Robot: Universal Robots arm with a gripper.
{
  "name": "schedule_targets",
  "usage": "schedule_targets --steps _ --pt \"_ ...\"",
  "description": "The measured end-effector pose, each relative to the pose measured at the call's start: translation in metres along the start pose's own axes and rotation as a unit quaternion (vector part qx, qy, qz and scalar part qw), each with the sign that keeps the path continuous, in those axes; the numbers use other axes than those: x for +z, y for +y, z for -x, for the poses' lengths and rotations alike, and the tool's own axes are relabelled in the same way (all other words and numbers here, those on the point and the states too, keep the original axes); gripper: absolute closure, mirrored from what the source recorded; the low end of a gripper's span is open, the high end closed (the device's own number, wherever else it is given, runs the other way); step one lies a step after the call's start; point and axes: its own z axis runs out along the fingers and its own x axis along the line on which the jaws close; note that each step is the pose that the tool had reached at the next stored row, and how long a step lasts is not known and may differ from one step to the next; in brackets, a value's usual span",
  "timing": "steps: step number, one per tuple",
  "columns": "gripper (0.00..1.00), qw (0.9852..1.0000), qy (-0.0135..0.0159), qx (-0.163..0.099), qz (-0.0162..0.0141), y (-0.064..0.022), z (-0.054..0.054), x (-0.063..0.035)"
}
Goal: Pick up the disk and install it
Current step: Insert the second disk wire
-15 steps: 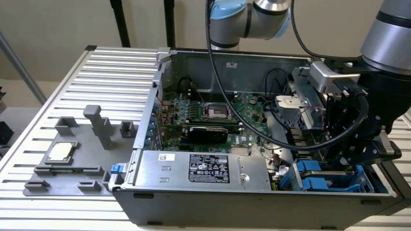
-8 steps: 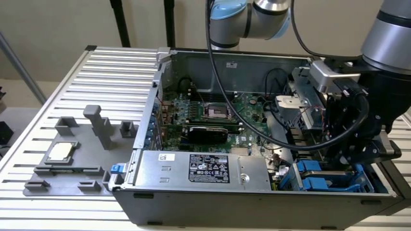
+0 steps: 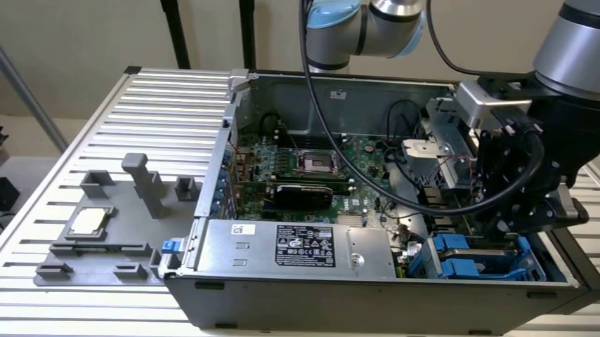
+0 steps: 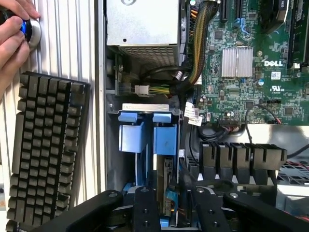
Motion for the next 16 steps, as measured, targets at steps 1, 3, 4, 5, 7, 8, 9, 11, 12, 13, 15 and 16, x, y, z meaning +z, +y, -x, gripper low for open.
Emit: schedule_targets --steps 1,3,4,5,7,8,9,11,12,13,15,16 --pt "0.67 1.0000 -0.0049 0.000 -0.0010 0.0000 0.000 -0.0001" --pt "0.67 0.9999 -0.0135 0.000 -0.0036 0.0000 0.000 0.0000" --pt "0.67 0.9998 -0.0177 0.000 -0.0049 0.0000 0.000 -0.0001" --pt "0.67 0.9997 -0.0221 0.000 -0.0060 0.0000 0.000 -0.0001" --pt "0.67 0.9996 -0.0277 0.000 -0.0068 -0.0001 0.000 -0.0001" --pt "0.67 0.9996 -0.0291 0.000 -0.0069 -0.0001 0.000 -0.0004" --pt "0.67 0.9995 -0.0297 0.000 -0.0070 -0.0001 0.000 -0.0011" --pt "0.67 0.9995 -0.0299 0.000 -0.0070 0.0004 -0.001 -0.0041" --pt "0.67 0.9995 -0.0300 -0.001 -0.0070 0.0008 -0.001 -0.0063" --pt "0.67 0.9995 -0.0299 -0.001 -0.0070 0.0013 -0.001 -0.0090" --pt "0.67 0.9995 -0.0299 -0.001 -0.0070 0.0019 -0.002 -0.0140" --pt "0.67 0.9995 -0.0299 -0.001 -0.0071 0.0019 -0.002 -0.0156"
